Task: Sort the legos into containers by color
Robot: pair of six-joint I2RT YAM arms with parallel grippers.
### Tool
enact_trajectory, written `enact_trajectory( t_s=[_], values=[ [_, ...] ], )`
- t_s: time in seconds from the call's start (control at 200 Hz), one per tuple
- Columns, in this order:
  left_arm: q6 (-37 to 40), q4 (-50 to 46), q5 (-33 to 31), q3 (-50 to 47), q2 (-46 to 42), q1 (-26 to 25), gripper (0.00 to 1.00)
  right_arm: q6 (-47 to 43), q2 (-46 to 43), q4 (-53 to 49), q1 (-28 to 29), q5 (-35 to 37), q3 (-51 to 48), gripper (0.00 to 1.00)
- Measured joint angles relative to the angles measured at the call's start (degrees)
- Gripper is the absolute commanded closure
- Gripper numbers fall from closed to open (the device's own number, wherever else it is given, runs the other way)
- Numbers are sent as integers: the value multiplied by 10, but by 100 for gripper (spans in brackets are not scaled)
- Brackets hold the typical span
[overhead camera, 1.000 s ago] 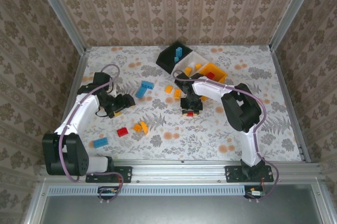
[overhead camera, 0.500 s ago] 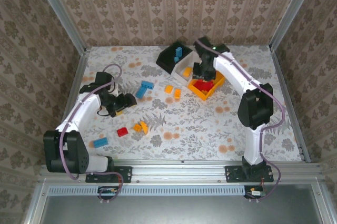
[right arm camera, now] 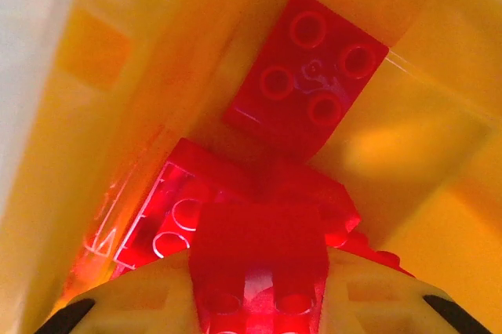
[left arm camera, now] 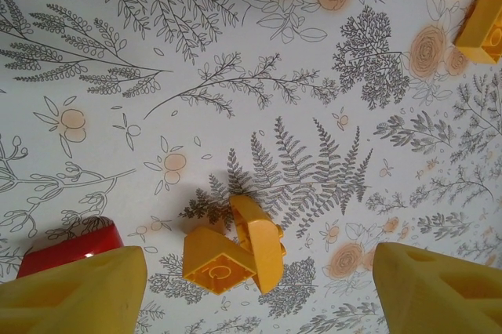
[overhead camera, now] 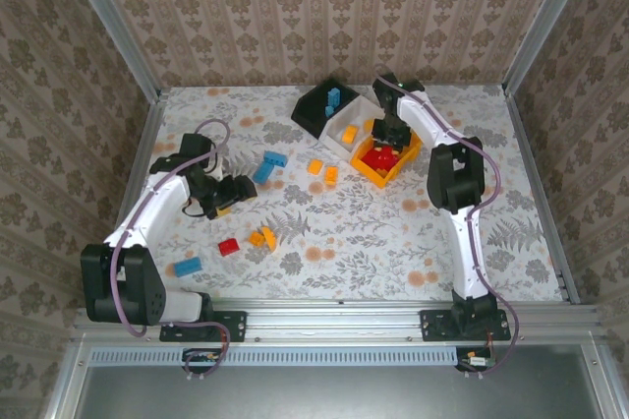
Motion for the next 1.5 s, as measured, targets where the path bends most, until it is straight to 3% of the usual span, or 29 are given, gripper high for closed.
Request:
enact_trajectory(
  t_s=[0.27,0.475,0.83,1.025,1.5],
  values=[
    [0,-1,0,3,2,0,23,-4,3,-12,-4,1,12,50],
    [3,-26,-24,22,17,-3,23,-4,-30,-13,-3,0,9,43],
    [-37,-115,-104,-13,-3,-12,22,6,-225,23,59,-16,-119,42],
    [-43,-111,-110,-53,21,-14,21,17,-235,43,90,-42,-174,42],
    [-61,-47,-112,-106,73,-2,26,33,-280,65,92,-60,-241,43]
  ],
)
